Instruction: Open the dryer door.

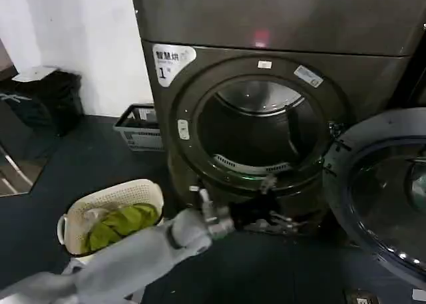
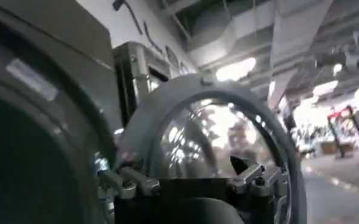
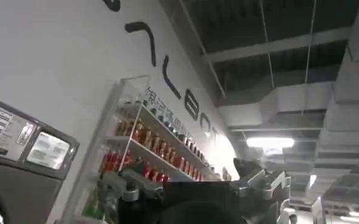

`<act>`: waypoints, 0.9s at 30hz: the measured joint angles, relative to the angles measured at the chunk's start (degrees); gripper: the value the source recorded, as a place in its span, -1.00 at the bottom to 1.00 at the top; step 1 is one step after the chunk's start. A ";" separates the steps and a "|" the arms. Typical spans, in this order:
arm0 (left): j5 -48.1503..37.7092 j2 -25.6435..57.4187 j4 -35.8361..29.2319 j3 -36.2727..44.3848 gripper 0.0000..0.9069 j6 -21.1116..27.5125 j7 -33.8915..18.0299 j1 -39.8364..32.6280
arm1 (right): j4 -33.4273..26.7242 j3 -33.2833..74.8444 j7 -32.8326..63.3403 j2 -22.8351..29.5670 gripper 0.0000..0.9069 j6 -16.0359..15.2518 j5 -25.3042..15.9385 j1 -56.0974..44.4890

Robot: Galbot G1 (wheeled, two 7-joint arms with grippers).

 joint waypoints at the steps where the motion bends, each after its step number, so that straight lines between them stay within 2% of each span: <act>1: 0.05 1.59 -0.74 -0.32 1.00 0.25 -0.11 0.38 | 0.16 0.06 -0.01 -0.10 1.00 -0.12 -0.44 0.11; 12: 2.32 18.22 -8.71 -5.48 1.00 5.57 0.16 6.32 | 0.90 0.87 -0.18 -0.80 1.00 -1.89 -5.13 0.63; 19: 6.75 29.22 -13.10 -13.57 1.00 15.43 1.41 13.07 | -0.39 2.14 -0.18 -1.39 1.00 -2.58 -7.90 0.77; 27: 11.21 41.26 -14.85 -25.22 1.00 27.49 6.92 22.99 | -1.73 2.54 -0.26 -2.13 1.00 -2.68 -10.06 1.73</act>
